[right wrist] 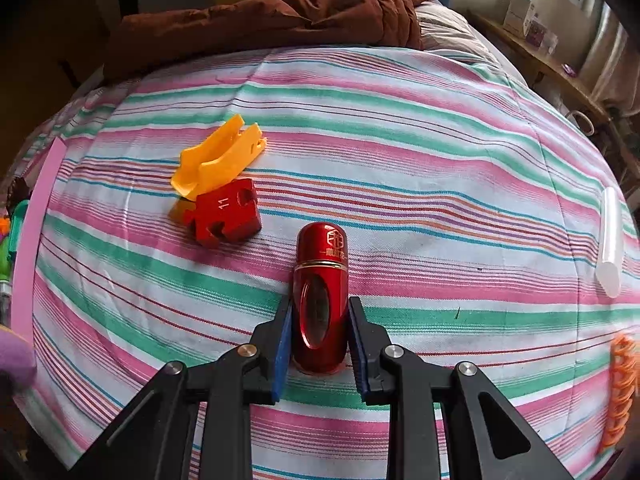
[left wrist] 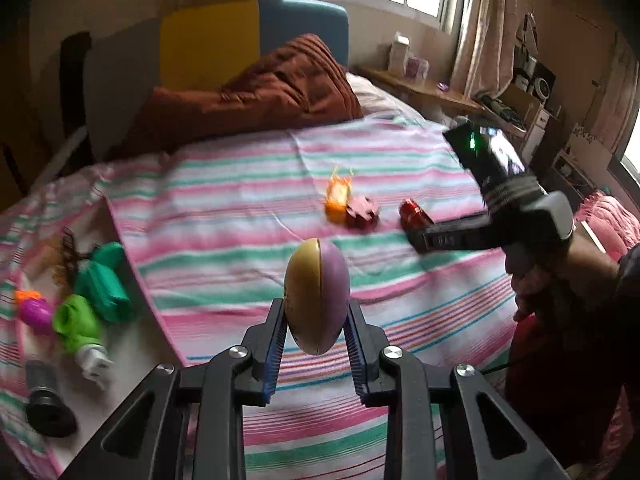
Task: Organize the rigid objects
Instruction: 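Carry the lavender egg into the tray and open the left gripper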
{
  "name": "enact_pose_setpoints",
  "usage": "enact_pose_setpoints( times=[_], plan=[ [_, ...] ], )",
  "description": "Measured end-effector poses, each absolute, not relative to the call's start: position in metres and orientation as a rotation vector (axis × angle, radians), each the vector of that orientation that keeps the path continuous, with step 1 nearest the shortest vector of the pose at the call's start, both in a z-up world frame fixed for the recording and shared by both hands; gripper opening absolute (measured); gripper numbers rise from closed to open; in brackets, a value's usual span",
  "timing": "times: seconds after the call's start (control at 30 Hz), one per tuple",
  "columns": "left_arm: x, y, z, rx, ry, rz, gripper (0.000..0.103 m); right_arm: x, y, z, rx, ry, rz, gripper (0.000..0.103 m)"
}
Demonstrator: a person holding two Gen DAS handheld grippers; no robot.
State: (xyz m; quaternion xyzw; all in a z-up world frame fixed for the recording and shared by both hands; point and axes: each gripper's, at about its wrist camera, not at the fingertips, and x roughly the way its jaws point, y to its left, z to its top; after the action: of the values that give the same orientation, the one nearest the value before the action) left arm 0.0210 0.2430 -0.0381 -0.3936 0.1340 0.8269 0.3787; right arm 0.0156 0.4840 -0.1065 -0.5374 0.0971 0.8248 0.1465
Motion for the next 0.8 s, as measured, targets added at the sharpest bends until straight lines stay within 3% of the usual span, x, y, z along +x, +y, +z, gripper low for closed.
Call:
enact_pose_setpoints(
  times=[0.33,0.8],
  plan=[
    [0.009,0.198,-0.007,-0.988,0.278,2.247,0.028,0.01,0.489,-0.11,-1.554,0.24,2.38,0.027],
    [-0.007,0.145,-0.014,-1.071,0.2,2.341,0.028,0.008,0.484,-0.112,-1.55,0.18,2.385,0.027]
  ],
)
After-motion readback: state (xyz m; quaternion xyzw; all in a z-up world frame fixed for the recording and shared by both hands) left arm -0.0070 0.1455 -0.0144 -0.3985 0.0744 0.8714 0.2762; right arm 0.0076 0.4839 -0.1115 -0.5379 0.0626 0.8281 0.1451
